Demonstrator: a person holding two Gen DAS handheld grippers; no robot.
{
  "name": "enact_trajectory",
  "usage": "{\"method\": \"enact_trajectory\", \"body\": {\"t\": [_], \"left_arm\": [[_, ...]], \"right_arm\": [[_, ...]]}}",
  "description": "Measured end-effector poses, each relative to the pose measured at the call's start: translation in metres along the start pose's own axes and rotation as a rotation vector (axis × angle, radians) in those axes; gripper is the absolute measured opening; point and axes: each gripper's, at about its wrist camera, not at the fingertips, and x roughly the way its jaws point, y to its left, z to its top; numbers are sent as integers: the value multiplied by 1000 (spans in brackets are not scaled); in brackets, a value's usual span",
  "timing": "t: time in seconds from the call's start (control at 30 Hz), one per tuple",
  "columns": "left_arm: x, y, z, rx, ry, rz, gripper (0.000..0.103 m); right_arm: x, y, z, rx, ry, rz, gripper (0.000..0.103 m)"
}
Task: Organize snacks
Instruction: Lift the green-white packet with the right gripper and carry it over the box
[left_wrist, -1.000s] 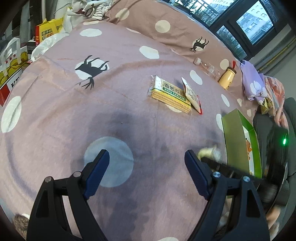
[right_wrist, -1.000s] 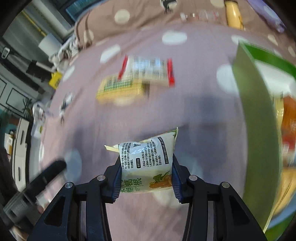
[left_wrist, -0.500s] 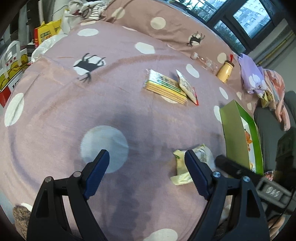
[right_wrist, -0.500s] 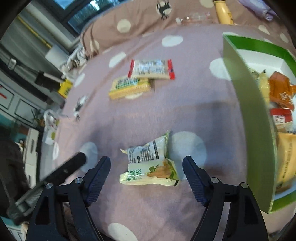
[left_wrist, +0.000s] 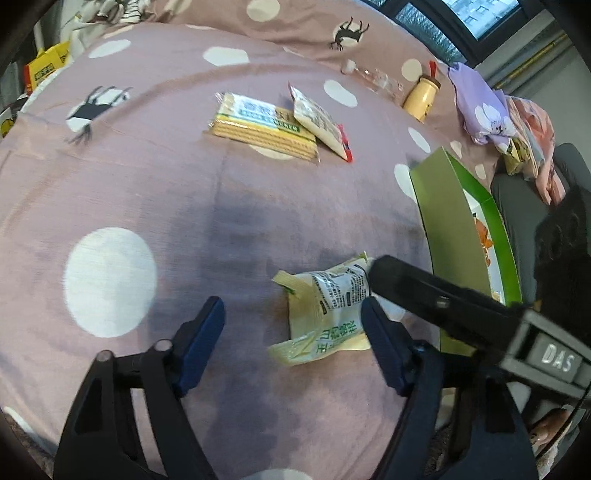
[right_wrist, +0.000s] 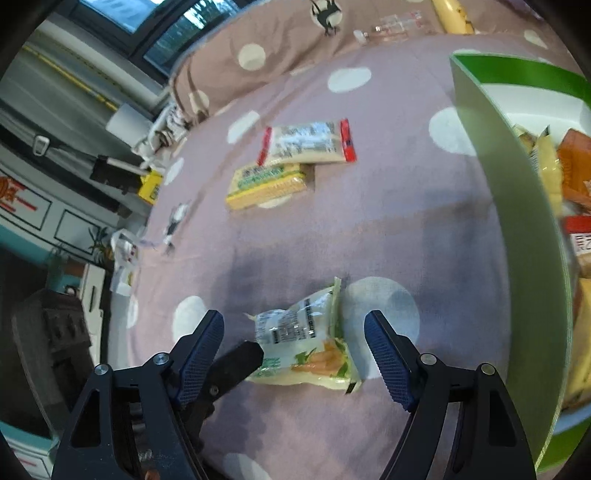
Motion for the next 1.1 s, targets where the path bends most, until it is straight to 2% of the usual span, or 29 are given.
{"method": "enact_trajectory", "body": {"t": [0.2,0.3,0.33,0.37,0.43,0.63,0.87,1.1], "left_arm": [[13,-3,-1,7,14,-10,62],[15,-5,0,15,19,-47,48],[16,-6,-1,7,28,-72,40],[18,-7,-2,3,33,-88,36],[17,-10,-4,16,17,-71,36],[5,-21,-8,57,-8,-71,27],[-14,-39,-6,109,-63,-78,26],[-38,-71,-3,180,-135,-116,26]], "right_arm": [[21,-10,1,23,38,11,80],[26,-16,1,37,41,42,75],[26,-17,1,38,36,49,68],[27,-17,2,38,37,57,63],[32,-20,1,61,62,92,55],[26,-18,-4,64,36,120,49],[-1,-4,-4,30,-23,113,49],[-49,1,-2,7,-136,104,49]]}}
